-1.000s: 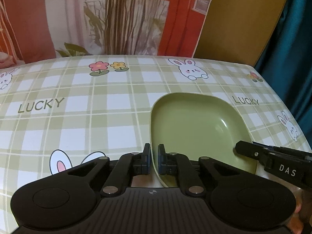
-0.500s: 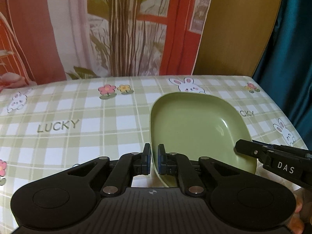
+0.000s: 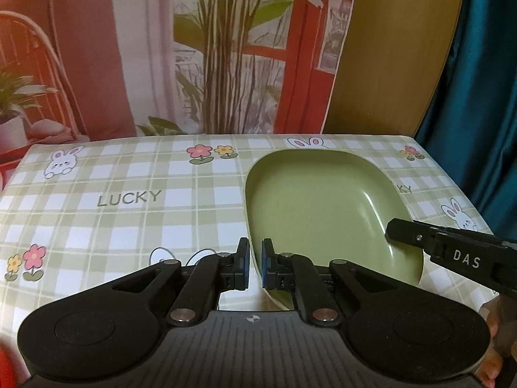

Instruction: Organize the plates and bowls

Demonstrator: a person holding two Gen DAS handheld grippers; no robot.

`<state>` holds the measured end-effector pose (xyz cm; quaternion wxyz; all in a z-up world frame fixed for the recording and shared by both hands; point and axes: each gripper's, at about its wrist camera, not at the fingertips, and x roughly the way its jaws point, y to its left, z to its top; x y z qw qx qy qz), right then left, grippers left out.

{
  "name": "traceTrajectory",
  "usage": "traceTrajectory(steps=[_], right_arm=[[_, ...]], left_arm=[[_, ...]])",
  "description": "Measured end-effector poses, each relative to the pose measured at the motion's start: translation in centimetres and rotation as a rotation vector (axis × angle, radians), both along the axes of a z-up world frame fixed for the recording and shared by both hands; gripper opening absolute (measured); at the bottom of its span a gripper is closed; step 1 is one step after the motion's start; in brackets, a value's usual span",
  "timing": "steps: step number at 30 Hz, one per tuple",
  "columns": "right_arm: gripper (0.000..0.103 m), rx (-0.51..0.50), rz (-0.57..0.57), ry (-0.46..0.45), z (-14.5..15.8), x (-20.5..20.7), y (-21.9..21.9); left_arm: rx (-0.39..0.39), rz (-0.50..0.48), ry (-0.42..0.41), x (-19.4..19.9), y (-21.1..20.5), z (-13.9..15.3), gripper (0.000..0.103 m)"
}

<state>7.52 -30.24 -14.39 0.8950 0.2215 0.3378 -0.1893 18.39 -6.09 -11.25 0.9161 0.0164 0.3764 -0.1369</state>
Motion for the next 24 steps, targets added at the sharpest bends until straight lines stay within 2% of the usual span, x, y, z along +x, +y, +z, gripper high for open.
traceTrajectory(steps=[10,24], right_arm=[[0.005,-0.008,0.029,-0.012,1.2,-1.0,2.3],[0.004,-0.012,0.059,-0.015,2.3,-3.0,5.2]], left_arm=[[-0.017,0.015,-0.021,-2.6,1.4,1.3,0.009],[-0.085,0.069,-0.014,-7.0,3.4,1.7,0.010]])
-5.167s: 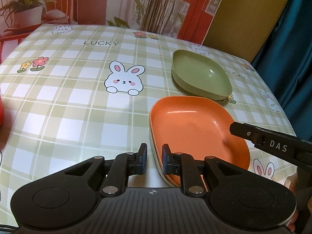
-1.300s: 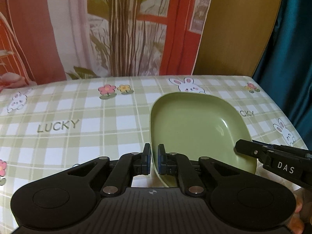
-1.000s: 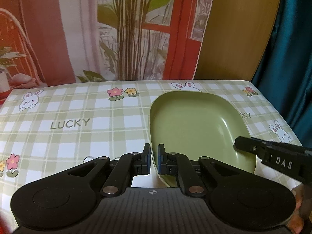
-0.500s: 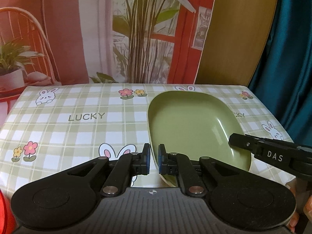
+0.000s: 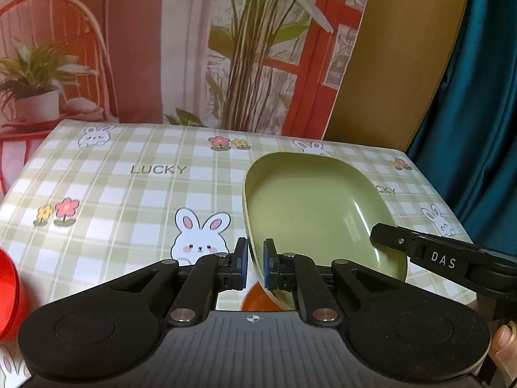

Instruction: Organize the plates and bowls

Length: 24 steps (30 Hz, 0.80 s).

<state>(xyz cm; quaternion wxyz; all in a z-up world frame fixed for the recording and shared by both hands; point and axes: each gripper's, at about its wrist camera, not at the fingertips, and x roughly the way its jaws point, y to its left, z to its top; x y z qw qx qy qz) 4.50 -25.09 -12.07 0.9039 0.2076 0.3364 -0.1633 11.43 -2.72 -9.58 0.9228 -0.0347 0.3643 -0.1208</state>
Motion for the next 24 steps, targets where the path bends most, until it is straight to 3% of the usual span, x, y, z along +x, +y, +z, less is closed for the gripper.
traceTrajectory(steps=[8,24], right_arm=[[0.005,0.009,0.003,0.015,-0.2,-1.6,1.3],[0.005,0.016,-0.018,0.064,-1.8,-3.9,2.8]], left_arm=[[-0.053,0.021,0.012,-2.2,1.0,-0.6,0.011],[-0.049,0.007,0.062,-4.3,0.8,-2.6,0.012]])
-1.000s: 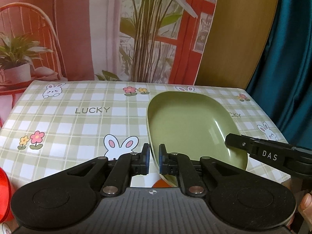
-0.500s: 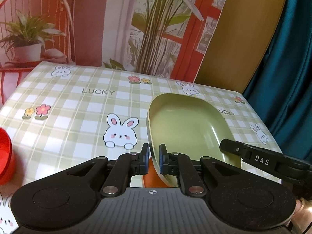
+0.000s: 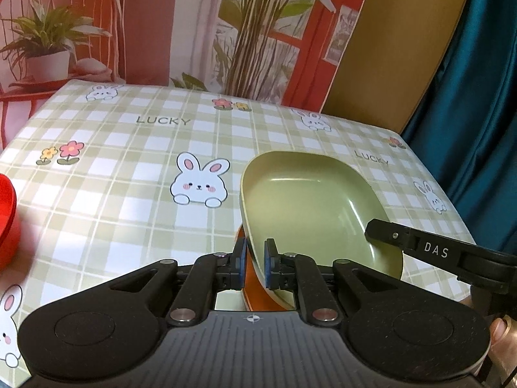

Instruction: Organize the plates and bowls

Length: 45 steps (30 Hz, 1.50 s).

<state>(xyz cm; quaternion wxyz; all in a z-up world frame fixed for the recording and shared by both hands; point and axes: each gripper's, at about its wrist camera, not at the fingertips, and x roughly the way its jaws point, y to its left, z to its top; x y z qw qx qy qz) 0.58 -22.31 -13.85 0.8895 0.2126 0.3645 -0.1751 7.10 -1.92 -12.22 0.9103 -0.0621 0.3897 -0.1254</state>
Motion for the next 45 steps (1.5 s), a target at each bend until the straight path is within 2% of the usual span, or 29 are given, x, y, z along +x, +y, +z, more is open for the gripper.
traceTrajectory(steps=[6,22,31,45], right_arm=[[0.005,0.020,-0.013,0.020,-0.9,-0.6,-0.1],[0.005,-0.044,0.001,0.052,-1.5,-0.8,0.7],[0.005,-0.044,0.012,0.062,-1.8,-0.8,0.7],[0.005,-0.044,0.015,0.066,-1.9,-0.7,0.8]], left_arm=[[0.003,-0.006,0.023,-0.1,-0.3,-0.8,0.012],[0.021,-0.023,0.052,-0.1,-0.7,-2.1,0.012],[0.042,-0.018,0.070,0.1,-0.9,-2.3,0.012],[0.035,-0.020,0.083,0.1,-1.0,-2.6,0.013]])
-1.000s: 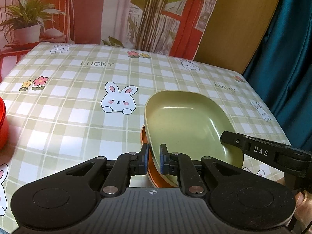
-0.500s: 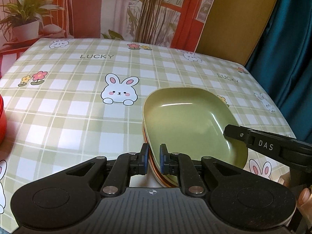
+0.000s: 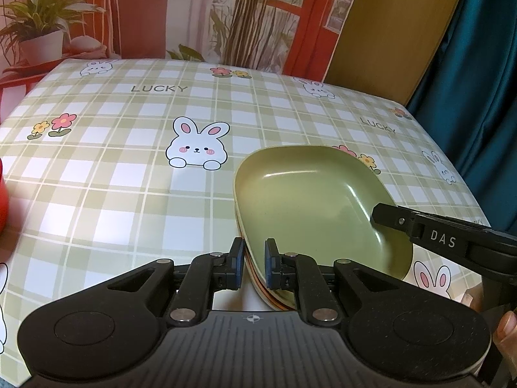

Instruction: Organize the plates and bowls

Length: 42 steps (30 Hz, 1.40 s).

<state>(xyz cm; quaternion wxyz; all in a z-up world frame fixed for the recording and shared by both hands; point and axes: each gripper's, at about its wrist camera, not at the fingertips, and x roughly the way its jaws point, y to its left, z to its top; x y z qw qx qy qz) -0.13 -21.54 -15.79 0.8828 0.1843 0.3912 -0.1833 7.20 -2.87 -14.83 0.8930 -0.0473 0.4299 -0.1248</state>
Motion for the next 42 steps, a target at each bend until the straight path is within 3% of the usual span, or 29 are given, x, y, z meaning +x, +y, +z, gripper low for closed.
traceTrajectory(steps=[6,14,24,34,42], right_arm=[[0.016,-0.012,-0.002,-0.007,0.2,0.0,0.0],[0.016,-0.019,-0.018,-0.022,0.4,-0.2,-0.3],[0.017,0.034,-0.048,0.046,-1.6,-0.3,-1.1],[0.018,0.035,-0.042,0.053,-2.1,-0.3,-0.9],[0.022,0.015,-0.040,-0.018,0.1,-0.3,-0.9]], left_arm=[[-0.002,0.003,0.007,0.0,0.1,-0.2,0.013],[-0.002,0.019,-0.001,-0.1,0.1,-0.1,0.013],[-0.010,0.034,0.014,0.1,0.2,-0.4,0.015],[-0.019,0.031,0.022,0.3,0.3,-0.6,0.016],[-0.032,0.030,-0.095,0.9,2.2,3.2,0.020]])
